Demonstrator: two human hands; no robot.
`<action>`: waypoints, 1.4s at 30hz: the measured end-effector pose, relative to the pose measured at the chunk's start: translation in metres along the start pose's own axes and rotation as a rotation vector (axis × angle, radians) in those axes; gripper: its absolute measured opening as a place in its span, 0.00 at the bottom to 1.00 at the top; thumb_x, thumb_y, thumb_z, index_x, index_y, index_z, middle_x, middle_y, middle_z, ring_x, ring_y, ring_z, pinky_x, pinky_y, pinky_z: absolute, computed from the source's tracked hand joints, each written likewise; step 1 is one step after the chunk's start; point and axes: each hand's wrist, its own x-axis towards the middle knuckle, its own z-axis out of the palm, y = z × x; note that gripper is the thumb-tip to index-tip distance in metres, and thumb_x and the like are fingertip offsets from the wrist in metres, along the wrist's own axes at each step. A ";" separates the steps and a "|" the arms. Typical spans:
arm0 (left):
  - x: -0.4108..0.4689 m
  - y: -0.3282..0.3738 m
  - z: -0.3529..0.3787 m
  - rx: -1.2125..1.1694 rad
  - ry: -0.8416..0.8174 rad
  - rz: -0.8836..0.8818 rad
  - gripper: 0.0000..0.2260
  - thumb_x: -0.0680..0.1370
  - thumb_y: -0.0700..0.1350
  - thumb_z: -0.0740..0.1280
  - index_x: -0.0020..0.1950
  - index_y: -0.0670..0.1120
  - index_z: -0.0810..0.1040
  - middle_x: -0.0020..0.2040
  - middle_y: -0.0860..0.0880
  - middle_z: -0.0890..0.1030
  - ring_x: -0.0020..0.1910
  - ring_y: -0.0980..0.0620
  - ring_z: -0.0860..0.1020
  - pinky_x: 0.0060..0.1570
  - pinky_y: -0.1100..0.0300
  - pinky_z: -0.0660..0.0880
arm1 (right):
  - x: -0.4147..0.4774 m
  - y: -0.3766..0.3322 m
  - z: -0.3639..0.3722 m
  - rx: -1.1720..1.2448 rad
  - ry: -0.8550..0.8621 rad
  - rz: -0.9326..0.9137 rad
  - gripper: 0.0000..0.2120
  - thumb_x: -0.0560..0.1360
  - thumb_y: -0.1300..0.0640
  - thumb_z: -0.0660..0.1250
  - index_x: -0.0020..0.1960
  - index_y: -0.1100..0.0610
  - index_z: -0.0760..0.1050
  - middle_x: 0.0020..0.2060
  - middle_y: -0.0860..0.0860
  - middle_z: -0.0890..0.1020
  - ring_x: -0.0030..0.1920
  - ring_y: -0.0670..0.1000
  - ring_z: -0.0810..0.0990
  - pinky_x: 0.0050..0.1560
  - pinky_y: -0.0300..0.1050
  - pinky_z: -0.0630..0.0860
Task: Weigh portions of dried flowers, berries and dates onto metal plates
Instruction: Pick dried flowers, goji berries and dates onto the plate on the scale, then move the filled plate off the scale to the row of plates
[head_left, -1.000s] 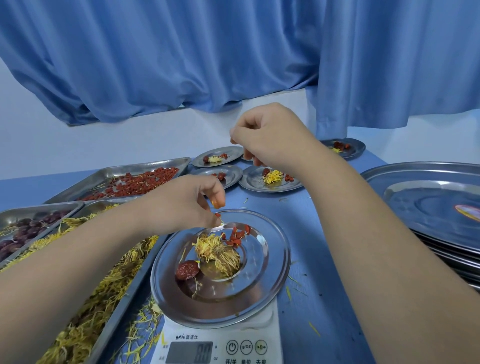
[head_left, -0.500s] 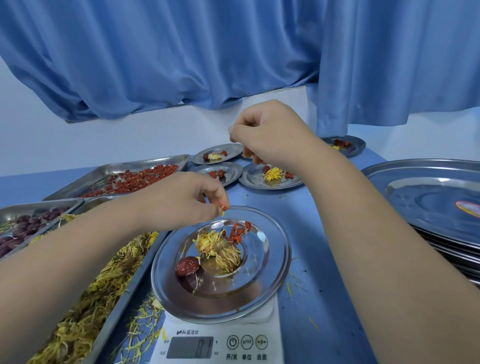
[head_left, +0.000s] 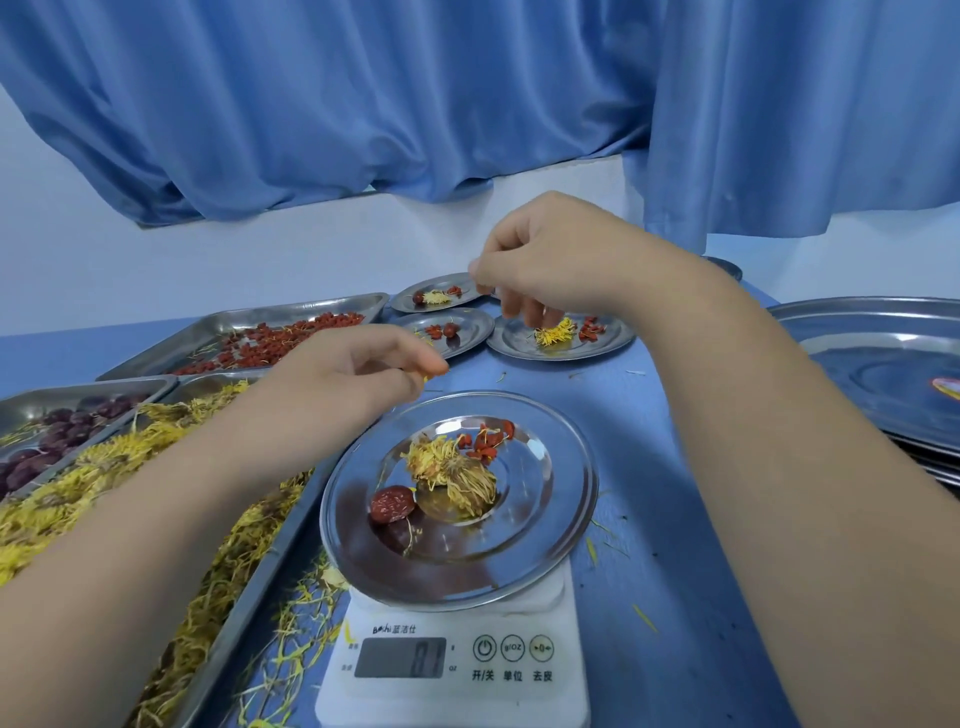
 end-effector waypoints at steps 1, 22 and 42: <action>-0.005 -0.003 -0.001 -0.033 0.036 -0.008 0.10 0.78 0.46 0.66 0.49 0.62 0.82 0.48 0.60 0.83 0.47 0.62 0.80 0.49 0.60 0.71 | -0.001 0.000 0.000 -0.019 -0.062 0.018 0.10 0.74 0.53 0.65 0.35 0.54 0.77 0.28 0.49 0.82 0.25 0.46 0.78 0.26 0.37 0.74; -0.042 -0.042 -0.004 -0.334 0.301 -0.237 0.10 0.77 0.43 0.63 0.43 0.55 0.83 0.45 0.54 0.84 0.47 0.50 0.83 0.46 0.56 0.77 | -0.106 -0.012 0.049 -0.062 0.127 0.161 0.05 0.74 0.56 0.65 0.41 0.50 0.77 0.29 0.49 0.82 0.25 0.45 0.78 0.32 0.41 0.73; -0.042 -0.044 0.001 -0.200 0.150 -0.224 0.07 0.79 0.48 0.62 0.53 0.56 0.77 0.49 0.58 0.79 0.44 0.57 0.78 0.38 0.60 0.74 | -0.152 0.019 0.058 0.478 0.050 0.701 0.09 0.76 0.55 0.67 0.41 0.60 0.76 0.27 0.53 0.77 0.23 0.49 0.69 0.20 0.35 0.60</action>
